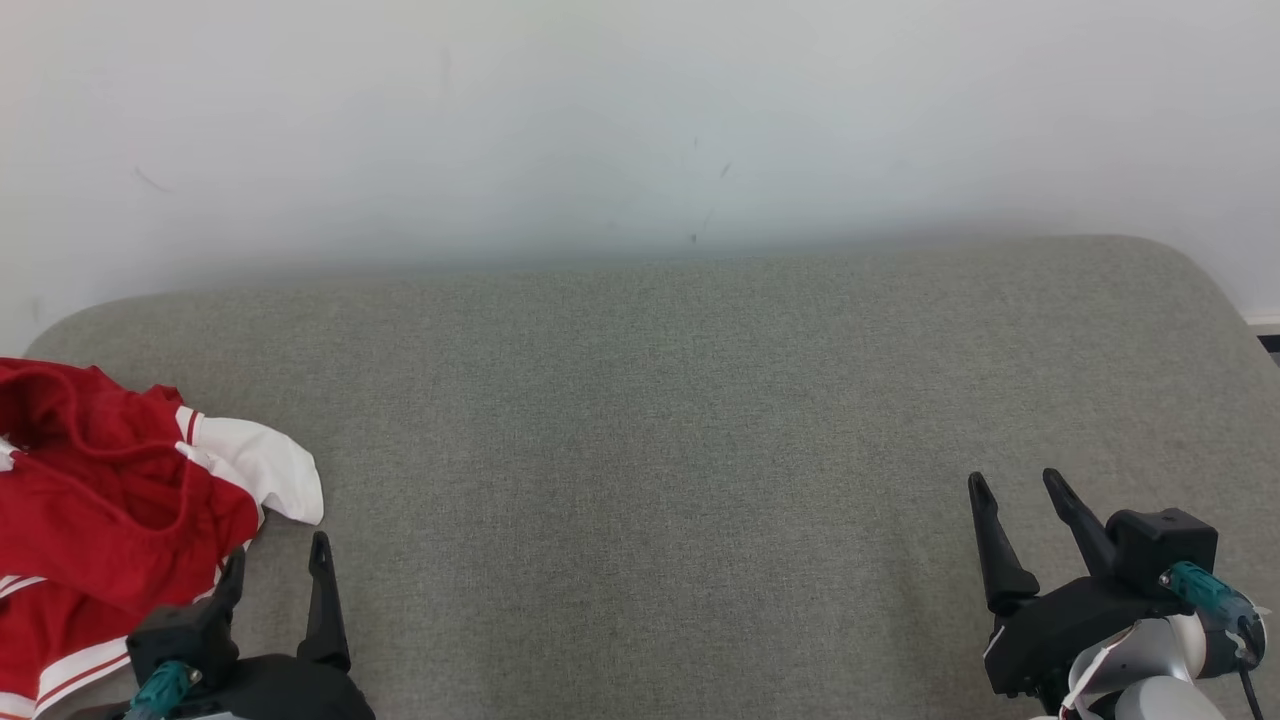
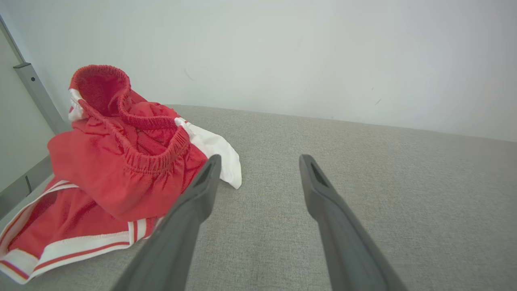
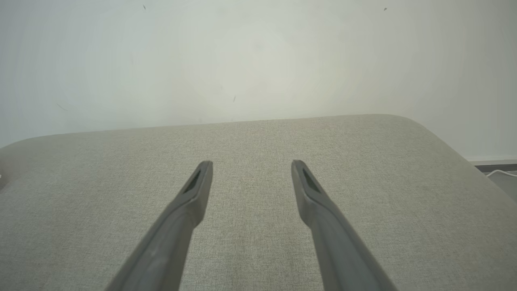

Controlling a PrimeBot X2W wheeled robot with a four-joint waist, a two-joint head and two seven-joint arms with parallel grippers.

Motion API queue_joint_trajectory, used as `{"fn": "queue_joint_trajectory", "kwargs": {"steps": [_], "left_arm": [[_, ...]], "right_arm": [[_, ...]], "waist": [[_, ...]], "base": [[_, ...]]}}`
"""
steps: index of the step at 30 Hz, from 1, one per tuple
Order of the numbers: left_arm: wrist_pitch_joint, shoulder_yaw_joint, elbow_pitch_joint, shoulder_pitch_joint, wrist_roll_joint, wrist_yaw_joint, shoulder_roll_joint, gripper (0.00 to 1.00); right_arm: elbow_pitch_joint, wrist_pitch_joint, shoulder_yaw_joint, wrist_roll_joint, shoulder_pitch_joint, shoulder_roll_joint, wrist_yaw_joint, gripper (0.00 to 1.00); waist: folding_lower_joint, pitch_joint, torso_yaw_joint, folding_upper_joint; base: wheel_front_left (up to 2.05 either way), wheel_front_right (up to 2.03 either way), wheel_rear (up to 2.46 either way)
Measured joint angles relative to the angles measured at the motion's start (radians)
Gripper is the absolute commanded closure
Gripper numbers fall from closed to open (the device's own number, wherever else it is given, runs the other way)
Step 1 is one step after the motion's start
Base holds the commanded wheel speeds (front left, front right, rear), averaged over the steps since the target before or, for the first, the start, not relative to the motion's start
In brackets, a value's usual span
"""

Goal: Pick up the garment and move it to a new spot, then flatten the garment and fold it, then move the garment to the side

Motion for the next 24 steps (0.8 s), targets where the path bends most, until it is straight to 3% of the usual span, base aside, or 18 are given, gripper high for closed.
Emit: {"fn": "queue_joint_trajectory", "kwargs": {"steps": [11,24], "left_arm": [[0.013,-0.002,-0.052,0.000,0.178,0.026,0.002,0.00],[0.034,0.008,-0.075,0.021,0.191,0.026,0.002,0.00]], "right_arm": [[-0.047,-0.002,0.007,-0.150,0.000,-0.007,-0.026,0.00],[-0.061,-0.001,-0.034,-0.152,0.003,0.007,-0.026,0.00]], "waist": [[0.0000,0.000,0.000,0.0000],[0.0000,-0.001,0.000,0.0000]], "base": [[0.00,0.00,0.00],[0.00,0.00,0.00]]}}
